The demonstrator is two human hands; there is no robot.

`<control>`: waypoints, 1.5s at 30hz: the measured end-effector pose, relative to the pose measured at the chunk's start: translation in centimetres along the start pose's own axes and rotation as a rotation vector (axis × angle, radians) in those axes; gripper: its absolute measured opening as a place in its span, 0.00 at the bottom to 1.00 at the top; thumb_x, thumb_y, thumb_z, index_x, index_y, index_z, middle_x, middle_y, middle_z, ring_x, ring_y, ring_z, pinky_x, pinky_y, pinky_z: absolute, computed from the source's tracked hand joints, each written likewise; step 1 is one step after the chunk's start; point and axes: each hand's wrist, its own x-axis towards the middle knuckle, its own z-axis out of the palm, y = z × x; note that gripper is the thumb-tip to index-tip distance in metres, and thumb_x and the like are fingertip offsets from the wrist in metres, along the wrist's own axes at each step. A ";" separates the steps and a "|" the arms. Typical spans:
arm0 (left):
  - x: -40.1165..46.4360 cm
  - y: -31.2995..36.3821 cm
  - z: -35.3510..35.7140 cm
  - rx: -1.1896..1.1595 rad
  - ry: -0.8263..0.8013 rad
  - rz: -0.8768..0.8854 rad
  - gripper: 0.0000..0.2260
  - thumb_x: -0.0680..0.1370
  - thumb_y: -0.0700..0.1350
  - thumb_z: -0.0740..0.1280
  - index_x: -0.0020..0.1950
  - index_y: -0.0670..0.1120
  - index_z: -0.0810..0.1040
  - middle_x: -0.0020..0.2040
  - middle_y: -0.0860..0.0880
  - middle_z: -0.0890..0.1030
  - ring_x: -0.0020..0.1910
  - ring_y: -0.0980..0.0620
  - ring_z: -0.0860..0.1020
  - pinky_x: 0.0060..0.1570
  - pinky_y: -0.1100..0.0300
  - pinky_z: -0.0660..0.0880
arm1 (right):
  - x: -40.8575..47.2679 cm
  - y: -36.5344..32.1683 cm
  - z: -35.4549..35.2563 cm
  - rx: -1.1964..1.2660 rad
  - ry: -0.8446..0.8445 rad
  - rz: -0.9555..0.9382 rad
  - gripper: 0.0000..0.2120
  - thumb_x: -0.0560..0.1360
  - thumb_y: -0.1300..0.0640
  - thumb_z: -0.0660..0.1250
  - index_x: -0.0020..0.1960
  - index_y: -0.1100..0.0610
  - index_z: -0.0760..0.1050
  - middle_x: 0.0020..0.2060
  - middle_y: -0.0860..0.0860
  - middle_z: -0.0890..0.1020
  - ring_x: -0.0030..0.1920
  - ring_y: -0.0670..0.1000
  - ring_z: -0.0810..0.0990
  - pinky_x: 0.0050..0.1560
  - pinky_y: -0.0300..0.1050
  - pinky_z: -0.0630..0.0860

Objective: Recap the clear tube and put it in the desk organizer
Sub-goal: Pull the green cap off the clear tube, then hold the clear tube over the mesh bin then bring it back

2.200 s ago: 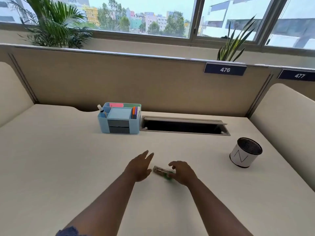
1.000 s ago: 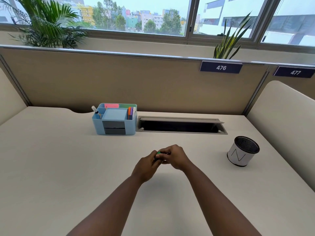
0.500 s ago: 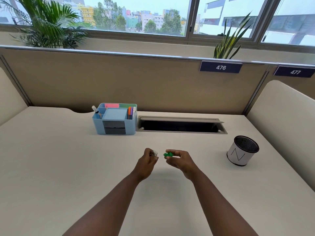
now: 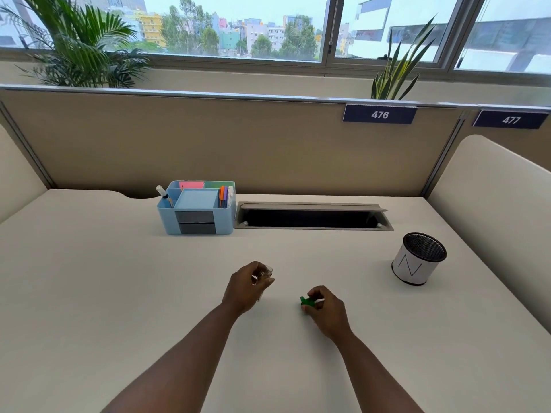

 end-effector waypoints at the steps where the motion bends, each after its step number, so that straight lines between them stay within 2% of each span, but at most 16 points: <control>1: -0.1 0.2 0.1 0.001 -0.007 0.002 0.04 0.73 0.41 0.69 0.46 0.48 0.77 0.38 0.58 0.75 0.33 0.59 0.73 0.27 0.74 0.71 | -0.1 0.1 -0.1 -0.022 -0.001 -0.010 0.11 0.66 0.63 0.73 0.46 0.55 0.76 0.41 0.51 0.79 0.35 0.48 0.76 0.36 0.34 0.70; 3: -0.2 0.6 0.4 -0.003 -0.022 0.009 0.05 0.73 0.41 0.69 0.45 0.49 0.76 0.38 0.58 0.75 0.33 0.58 0.73 0.27 0.75 0.70 | -0.1 0.4 -0.4 -0.089 -0.023 -0.026 0.14 0.66 0.62 0.73 0.51 0.56 0.77 0.44 0.52 0.80 0.37 0.49 0.74 0.41 0.37 0.69; 5: -0.2 1.0 0.6 0.001 -0.029 0.013 0.05 0.73 0.41 0.70 0.46 0.48 0.77 0.38 0.57 0.75 0.34 0.55 0.74 0.27 0.76 0.70 | -0.2 0.7 -0.6 -0.130 -0.037 -0.036 0.15 0.66 0.62 0.72 0.52 0.57 0.78 0.48 0.54 0.81 0.39 0.49 0.73 0.40 0.34 0.67; 8: -0.1 1.4 0.9 0.014 -0.023 0.009 0.06 0.73 0.41 0.70 0.49 0.44 0.79 0.41 0.53 0.77 0.38 0.53 0.75 0.32 0.75 0.70 | -0.3 0.8 -0.9 -0.125 -0.064 -0.024 0.17 0.64 0.64 0.74 0.53 0.57 0.78 0.52 0.55 0.80 0.41 0.49 0.72 0.44 0.36 0.66; 11: 0.0 2.2 1.4 -0.004 -0.014 -0.004 0.09 0.72 0.41 0.71 0.52 0.42 0.79 0.46 0.49 0.80 0.43 0.51 0.76 0.43 0.64 0.71 | -0.3 0.4 -1.8 -0.081 -0.062 -0.035 0.21 0.63 0.62 0.76 0.55 0.56 0.77 0.51 0.55 0.79 0.41 0.49 0.71 0.43 0.36 0.66; 15: 0.6 4.2 2.6 -0.104 -0.014 -0.033 0.12 0.72 0.41 0.71 0.54 0.41 0.79 0.50 0.45 0.82 0.47 0.52 0.77 0.49 0.62 0.70 | -0.3 -0.9 -3.6 0.196 0.052 0.023 0.13 0.68 0.60 0.72 0.53 0.57 0.79 0.47 0.53 0.81 0.35 0.47 0.75 0.37 0.36 0.71; 17: 0.9 5.4 3.5 -0.169 -0.034 -0.051 0.13 0.72 0.40 0.71 0.55 0.40 0.79 0.52 0.44 0.83 0.49 0.51 0.78 0.52 0.61 0.72 | -0.3 -1.9 -4.5 0.433 -0.042 0.108 0.12 0.72 0.60 0.68 0.55 0.61 0.78 0.46 0.53 0.81 0.39 0.47 0.78 0.37 0.36 0.76; 21: 1.3 7.9 5.8 -0.274 -0.104 -0.045 0.13 0.72 0.40 0.71 0.56 0.40 0.79 0.53 0.42 0.82 0.51 0.50 0.79 0.54 0.60 0.74 | -0.6 -3.2 -6.4 0.751 -0.252 0.217 0.10 0.77 0.59 0.61 0.54 0.59 0.77 0.47 0.54 0.81 0.46 0.53 0.82 0.49 0.44 0.79; 24: 1.7 9.5 7.8 -0.350 -0.136 -0.027 0.12 0.72 0.40 0.71 0.54 0.41 0.79 0.53 0.42 0.83 0.50 0.51 0.79 0.46 0.68 0.75 | -0.5 -3.0 -8.0 0.913 -0.260 0.218 0.09 0.77 0.61 0.58 0.51 0.59 0.77 0.45 0.55 0.81 0.46 0.55 0.83 0.49 0.45 0.81; 27: 2.2 11.0 9.8 -0.384 -0.169 -0.020 0.11 0.72 0.40 0.70 0.54 0.42 0.79 0.54 0.42 0.82 0.49 0.52 0.79 0.44 0.71 0.75 | -0.2 -2.1 -9.7 1.023 -0.195 0.203 0.08 0.77 0.64 0.59 0.52 0.61 0.76 0.43 0.54 0.81 0.44 0.54 0.83 0.44 0.41 0.83; 30: 2.7 12.1 11.4 -0.347 -0.211 -0.019 0.15 0.74 0.43 0.69 0.60 0.44 0.76 0.57 0.41 0.81 0.51 0.50 0.78 0.52 0.59 0.75 | 0.1 -1.1 -11.4 1.090 -0.110 0.189 0.08 0.75 0.65 0.61 0.53 0.63 0.75 0.43 0.55 0.81 0.44 0.53 0.83 0.43 0.39 0.82; 32: 3.1 12.6 12.5 -0.272 -0.262 0.000 0.20 0.74 0.45 0.68 0.66 0.45 0.72 0.60 0.42 0.79 0.53 0.49 0.77 0.52 0.57 0.74 | 0.4 -0.4 -12.8 1.136 -0.026 0.178 0.07 0.74 0.66 0.62 0.52 0.63 0.75 0.42 0.55 0.81 0.43 0.52 0.81 0.43 0.37 0.82; 36: 3.9 13.1 14.6 0.010 -0.327 0.088 0.27 0.76 0.47 0.67 0.73 0.46 0.62 0.70 0.44 0.70 0.66 0.46 0.71 0.62 0.53 0.71 | 1.2 0.7 -15.9 1.179 0.216 0.145 0.05 0.73 0.68 0.64 0.46 0.61 0.77 0.35 0.52 0.82 0.34 0.47 0.83 0.37 0.35 0.82; 39: 4.7 13.6 16.3 0.289 -0.417 0.224 0.30 0.77 0.47 0.65 0.75 0.47 0.55 0.77 0.47 0.59 0.74 0.48 0.61 0.71 0.53 0.62 | 2.3 1.7 -18.3 1.177 0.416 0.114 0.05 0.72 0.68 0.66 0.44 0.59 0.77 0.33 0.50 0.83 0.30 0.45 0.82 0.35 0.35 0.82; 43: 5.2 14.8 18.4 0.560 -0.550 0.382 0.32 0.77 0.48 0.63 0.76 0.49 0.49 0.79 0.51 0.48 0.76 0.46 0.55 0.71 0.48 0.64 | 3.8 3.2 -20.8 1.054 0.644 0.129 0.07 0.70 0.69 0.68 0.41 0.58 0.75 0.38 0.55 0.78 0.33 0.48 0.79 0.36 0.36 0.82; 45: 5.4 15.5 19.6 0.663 -0.593 0.454 0.32 0.77 0.47 0.62 0.76 0.48 0.48 0.79 0.51 0.45 0.76 0.46 0.55 0.68 0.46 0.65 | 4.7 4.0 -21.6 0.966 0.723 0.155 0.06 0.69 0.69 0.69 0.42 0.60 0.76 0.42 0.58 0.77 0.37 0.52 0.78 0.43 0.43 0.83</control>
